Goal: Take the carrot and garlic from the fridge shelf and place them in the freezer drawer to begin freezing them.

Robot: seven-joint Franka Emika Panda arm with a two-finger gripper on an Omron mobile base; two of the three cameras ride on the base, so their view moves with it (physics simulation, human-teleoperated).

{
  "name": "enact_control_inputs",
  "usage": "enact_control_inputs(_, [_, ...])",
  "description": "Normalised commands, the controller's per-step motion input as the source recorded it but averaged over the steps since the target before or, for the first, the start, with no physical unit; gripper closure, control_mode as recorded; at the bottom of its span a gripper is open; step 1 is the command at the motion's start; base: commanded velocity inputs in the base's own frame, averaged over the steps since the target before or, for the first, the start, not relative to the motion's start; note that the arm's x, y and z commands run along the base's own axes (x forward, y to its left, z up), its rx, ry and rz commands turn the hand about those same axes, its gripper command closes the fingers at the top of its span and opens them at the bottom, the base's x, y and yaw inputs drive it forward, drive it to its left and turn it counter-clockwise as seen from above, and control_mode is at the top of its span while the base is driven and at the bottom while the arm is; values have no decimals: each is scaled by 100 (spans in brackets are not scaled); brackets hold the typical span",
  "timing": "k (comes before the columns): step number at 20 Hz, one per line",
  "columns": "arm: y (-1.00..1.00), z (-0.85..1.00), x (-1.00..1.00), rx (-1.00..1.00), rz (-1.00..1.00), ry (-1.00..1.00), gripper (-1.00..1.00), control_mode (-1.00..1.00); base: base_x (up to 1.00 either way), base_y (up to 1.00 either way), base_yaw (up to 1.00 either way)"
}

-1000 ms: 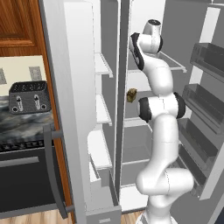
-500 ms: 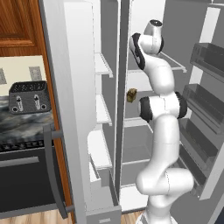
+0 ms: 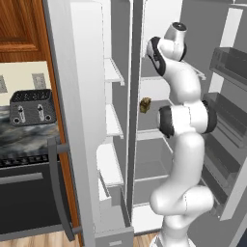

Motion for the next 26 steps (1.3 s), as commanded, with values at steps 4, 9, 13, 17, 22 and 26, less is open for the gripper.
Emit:
enact_control_inputs(4, [0, 0, -99, 0, 0, -19, 100, -100, 0, 0, 0])
enact_control_inputs(9, [0, -5, -100, 0, 0, -14, 100, -100, 0, 0, 0])
enact_control_inputs(13, [0, -10, -100, 0, 0, -5, 100, -100, 0, 0, 0])
enact_control_inputs(17, [0, -4, -100, 0, 0, -3, 100, -100, 0, 0, 0])
enact_control_inputs(22, [0, -2, -100, 0, 0, -2, 100, -100, 0, 0, 0])
enact_control_inputs(26, [0, -7, -100, 0, 0, 0, 100, -100, 0, 0, 0])
